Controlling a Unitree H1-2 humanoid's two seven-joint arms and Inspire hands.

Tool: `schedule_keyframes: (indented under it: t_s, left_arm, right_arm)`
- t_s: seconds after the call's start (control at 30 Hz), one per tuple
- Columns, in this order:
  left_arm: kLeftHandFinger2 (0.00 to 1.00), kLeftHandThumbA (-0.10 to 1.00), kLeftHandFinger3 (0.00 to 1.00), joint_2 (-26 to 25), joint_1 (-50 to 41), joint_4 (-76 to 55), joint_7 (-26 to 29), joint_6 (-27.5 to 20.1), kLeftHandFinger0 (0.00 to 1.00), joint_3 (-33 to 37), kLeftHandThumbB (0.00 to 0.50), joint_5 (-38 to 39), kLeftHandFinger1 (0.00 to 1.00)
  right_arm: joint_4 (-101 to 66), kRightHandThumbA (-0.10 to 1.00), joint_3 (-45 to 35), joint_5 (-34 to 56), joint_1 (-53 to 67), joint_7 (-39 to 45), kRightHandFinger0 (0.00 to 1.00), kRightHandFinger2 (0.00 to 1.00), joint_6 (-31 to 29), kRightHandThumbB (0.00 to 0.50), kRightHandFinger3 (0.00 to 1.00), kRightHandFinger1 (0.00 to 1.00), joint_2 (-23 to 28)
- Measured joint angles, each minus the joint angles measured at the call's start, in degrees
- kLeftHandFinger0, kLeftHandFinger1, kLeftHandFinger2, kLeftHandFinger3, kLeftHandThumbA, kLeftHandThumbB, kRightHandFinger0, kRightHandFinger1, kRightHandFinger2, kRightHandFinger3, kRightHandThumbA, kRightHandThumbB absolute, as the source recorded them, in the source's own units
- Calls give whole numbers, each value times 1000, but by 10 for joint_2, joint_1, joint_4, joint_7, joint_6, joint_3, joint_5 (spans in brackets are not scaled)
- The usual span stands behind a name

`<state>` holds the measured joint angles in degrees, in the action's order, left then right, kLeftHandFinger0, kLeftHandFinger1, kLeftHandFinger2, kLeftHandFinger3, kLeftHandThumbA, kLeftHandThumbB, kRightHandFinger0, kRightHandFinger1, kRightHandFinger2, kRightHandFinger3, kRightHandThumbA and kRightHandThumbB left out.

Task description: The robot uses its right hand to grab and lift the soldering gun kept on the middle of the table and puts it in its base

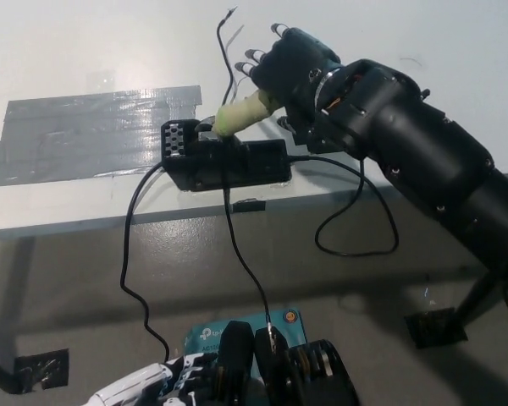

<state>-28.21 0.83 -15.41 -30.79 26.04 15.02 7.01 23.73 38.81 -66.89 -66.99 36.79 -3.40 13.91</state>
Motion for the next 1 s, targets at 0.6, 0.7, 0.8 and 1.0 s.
schedule_keyframes:
  t_s: [0.6,0.7,0.8,1.0]
  left_arm:
    - [1000,660,1000,-1,-29,16,0,-3,1000,-3,207,0,1000]
    - [1000,675,1000,-2,-39,17,0,-3,1000,-4,208,0,1000]
    - [1000,672,1000,-2,-43,18,0,-4,1000,-6,166,0,1000]
    - [1000,710,1000,-6,-44,19,0,-7,1000,-7,187,-3,1000]
  right_arm:
    - [-370,605,-145,115,116,141,1000,1000,88,500,1000,1000,96]
    - [-442,554,-198,140,152,161,1000,1000,109,500,1000,1000,146]
    - [-500,525,-243,163,190,174,1000,1000,128,500,1000,1000,185]
    - [-616,473,-384,231,335,188,1000,1000,168,483,1000,1000,242]
